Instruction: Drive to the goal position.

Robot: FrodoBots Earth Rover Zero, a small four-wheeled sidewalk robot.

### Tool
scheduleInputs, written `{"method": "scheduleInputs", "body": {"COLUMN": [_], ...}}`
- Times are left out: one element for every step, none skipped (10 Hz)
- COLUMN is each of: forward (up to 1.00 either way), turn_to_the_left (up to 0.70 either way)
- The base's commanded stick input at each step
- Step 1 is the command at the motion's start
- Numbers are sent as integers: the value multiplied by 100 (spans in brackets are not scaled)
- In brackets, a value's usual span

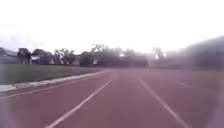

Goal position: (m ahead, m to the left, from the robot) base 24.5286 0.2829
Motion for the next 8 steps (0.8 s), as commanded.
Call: {"method": "scheduleInputs", "body": {"forward": [70,70,70,70,70,70,70,70], "turn_to_the_left": [-20,-28,-12,0,0,0,0,0]}}
